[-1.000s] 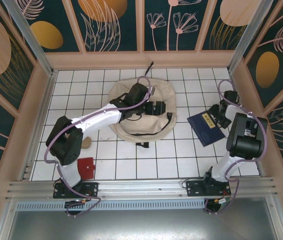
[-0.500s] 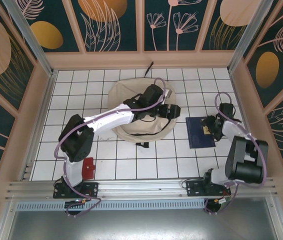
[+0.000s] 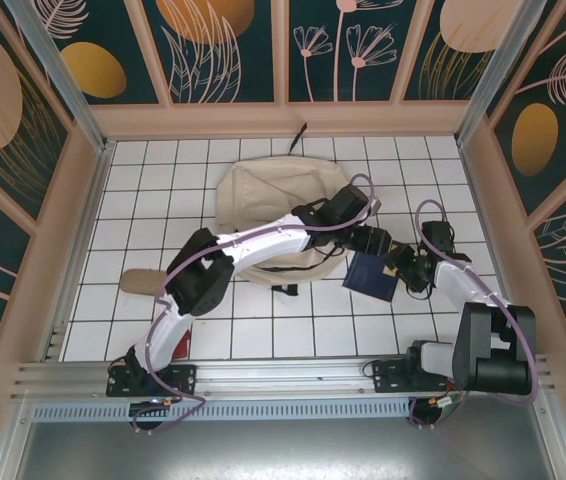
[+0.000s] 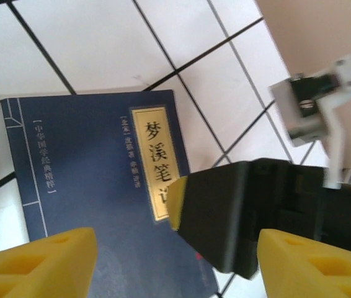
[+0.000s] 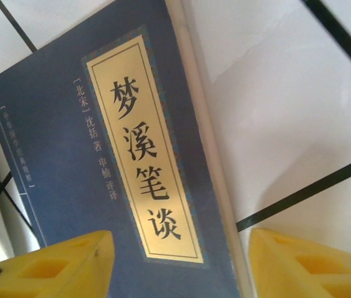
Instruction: Pack the student bag
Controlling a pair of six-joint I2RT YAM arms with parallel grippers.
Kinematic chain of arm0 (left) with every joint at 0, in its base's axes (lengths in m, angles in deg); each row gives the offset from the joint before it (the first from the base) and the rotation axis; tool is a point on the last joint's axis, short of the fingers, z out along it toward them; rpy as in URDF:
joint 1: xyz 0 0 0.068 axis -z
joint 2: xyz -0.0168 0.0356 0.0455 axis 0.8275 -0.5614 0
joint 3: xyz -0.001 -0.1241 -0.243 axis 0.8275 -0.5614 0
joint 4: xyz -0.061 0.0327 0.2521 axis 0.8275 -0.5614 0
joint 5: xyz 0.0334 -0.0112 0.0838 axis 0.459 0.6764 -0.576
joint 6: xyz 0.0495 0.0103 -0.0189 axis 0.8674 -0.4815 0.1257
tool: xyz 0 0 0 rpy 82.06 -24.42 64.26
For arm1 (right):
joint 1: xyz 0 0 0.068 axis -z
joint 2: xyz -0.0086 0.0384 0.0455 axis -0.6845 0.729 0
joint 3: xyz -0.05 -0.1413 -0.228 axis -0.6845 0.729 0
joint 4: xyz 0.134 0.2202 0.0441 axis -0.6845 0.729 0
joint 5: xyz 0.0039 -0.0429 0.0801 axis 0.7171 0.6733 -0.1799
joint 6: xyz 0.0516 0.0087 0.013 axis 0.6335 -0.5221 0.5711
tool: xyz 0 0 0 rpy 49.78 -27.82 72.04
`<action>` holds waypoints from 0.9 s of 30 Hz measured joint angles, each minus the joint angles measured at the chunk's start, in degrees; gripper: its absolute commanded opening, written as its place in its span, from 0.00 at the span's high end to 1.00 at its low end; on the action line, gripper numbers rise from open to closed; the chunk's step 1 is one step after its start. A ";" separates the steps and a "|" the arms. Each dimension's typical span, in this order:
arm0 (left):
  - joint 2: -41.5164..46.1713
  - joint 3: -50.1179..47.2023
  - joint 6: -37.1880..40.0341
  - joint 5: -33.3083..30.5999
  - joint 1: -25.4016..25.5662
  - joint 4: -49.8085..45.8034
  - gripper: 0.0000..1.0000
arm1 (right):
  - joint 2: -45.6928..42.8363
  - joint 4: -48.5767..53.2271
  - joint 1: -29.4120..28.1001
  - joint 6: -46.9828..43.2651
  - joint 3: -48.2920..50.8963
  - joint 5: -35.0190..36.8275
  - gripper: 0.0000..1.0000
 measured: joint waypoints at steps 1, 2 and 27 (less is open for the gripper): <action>-1.03 0.96 -0.09 -0.81 0.00 -0.83 0.43 | 0.22 0.22 0.00 -0.07 -0.24 0.42 0.51; -1.90 1.66 -0.33 -1.70 0.00 -1.53 0.47 | 0.55 0.37 0.00 -0.26 -0.52 0.63 0.53; -9.49 4.94 -0.15 -8.83 -1.07 -10.12 0.53 | 6.16 -1.07 0.39 -1.51 -2.38 4.55 0.80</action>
